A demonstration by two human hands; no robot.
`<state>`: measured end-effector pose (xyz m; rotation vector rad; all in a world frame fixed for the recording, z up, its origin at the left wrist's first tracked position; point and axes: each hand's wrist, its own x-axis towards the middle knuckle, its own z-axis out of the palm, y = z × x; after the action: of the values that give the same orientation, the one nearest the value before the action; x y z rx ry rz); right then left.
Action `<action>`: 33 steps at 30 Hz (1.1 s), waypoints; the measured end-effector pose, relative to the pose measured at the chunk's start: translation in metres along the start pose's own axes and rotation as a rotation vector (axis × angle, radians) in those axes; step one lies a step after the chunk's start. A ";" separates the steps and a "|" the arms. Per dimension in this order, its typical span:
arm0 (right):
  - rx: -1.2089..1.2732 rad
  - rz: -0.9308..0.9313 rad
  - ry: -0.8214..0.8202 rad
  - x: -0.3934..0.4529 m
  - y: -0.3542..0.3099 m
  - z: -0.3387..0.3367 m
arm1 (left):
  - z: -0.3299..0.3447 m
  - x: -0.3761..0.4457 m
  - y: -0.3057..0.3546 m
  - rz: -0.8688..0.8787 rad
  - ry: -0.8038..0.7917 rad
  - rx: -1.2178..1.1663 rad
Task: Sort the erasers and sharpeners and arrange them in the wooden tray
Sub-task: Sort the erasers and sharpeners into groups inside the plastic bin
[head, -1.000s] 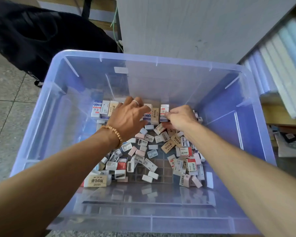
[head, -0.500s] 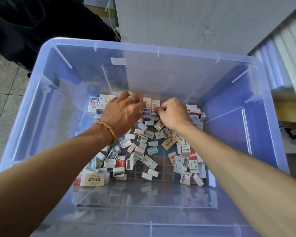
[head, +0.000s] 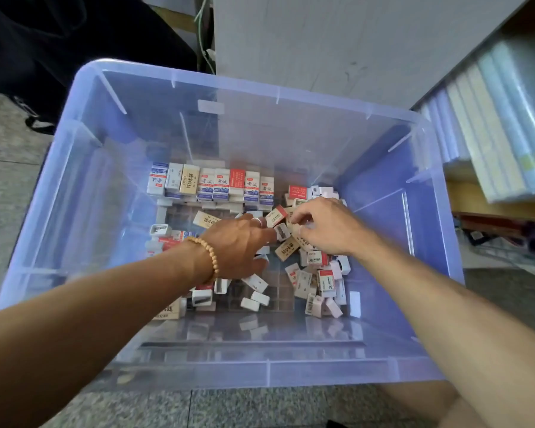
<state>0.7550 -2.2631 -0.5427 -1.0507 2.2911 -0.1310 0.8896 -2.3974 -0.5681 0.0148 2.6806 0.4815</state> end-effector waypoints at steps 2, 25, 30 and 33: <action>-0.144 -0.044 -0.051 0.004 0.001 0.003 | 0.014 -0.001 -0.003 0.048 -0.072 0.077; -0.326 -0.040 -0.297 0.014 0.004 0.016 | 0.034 0.005 -0.003 0.042 -0.023 -0.078; -0.097 0.072 -0.238 0.005 0.005 0.015 | 0.044 0.008 0.004 0.052 -0.006 -0.071; 0.032 0.149 -0.219 -0.003 0.005 0.010 | 0.049 0.007 0.009 0.041 -0.034 0.031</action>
<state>0.7588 -2.2563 -0.5512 -0.8310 2.1515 0.0083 0.9026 -2.3720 -0.6099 0.0870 2.6591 0.4481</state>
